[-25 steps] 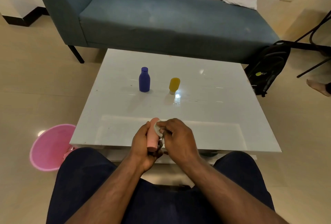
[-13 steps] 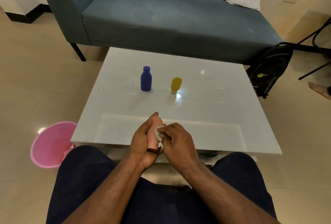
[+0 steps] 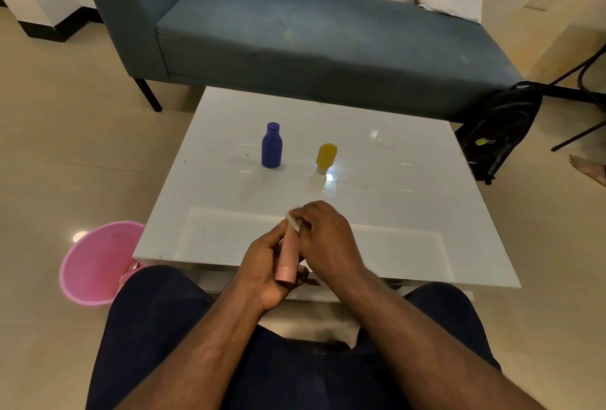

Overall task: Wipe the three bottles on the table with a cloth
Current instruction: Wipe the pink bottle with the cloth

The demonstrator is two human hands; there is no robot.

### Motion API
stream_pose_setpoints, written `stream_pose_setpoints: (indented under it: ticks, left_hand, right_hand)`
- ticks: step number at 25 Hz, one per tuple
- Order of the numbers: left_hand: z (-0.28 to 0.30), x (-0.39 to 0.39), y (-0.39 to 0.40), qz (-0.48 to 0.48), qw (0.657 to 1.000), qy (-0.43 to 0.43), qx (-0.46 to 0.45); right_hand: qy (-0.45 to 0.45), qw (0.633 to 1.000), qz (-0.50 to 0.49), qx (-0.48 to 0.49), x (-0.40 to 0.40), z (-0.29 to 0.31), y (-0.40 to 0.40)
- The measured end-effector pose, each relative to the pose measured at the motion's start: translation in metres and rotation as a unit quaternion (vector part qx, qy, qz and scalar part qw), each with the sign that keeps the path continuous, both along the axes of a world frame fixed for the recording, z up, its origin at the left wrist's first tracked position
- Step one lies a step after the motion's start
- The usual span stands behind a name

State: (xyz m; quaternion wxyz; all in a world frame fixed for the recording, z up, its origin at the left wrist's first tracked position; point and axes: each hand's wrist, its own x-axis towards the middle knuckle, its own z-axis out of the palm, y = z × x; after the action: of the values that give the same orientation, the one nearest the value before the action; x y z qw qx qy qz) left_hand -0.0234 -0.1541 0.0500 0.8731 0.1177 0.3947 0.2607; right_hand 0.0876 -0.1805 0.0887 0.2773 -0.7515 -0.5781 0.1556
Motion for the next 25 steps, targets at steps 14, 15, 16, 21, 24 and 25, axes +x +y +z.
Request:
stream_pose_setpoints:
  ticks: [14, 15, 16, 21, 24, 25]
  left_hand:
    - [-0.013, -0.001, 0.003, 0.021, 0.998, 0.036, 0.044]
    - [-0.012, 0.0, 0.003, 0.027, 0.999, 0.013, 0.03]
    - [-0.012, 0.0, 0.003, 0.033, 0.999, -0.007, 0.016]
    - [-0.011, 0.001, 0.003, 0.016, 0.999, 0.012, 0.047]
    - [-0.01, 0.0, 0.001, 0.008, 0.996, 0.052, 0.071]
    - [-0.008, 0.0, 0.001, 0.01, 0.995, 0.059, 0.076]
  right_hand:
    - [0.026, 0.999, 0.023, 0.009, 0.0, 0.001, -0.015]
    - [0.004, 0.999, 0.044, 0.023, -0.007, -0.002, -0.026]
    - [-0.023, 0.997, 0.061, 0.029, -0.012, -0.005, -0.034]
    - [0.051, 0.998, -0.021, -0.004, 0.002, 0.004, -0.007]
    - [0.145, 0.986, -0.063, -0.047, 0.017, 0.009, 0.012]
    - [0.199, 0.975, -0.077, -0.057, 0.02, 0.009, 0.014]
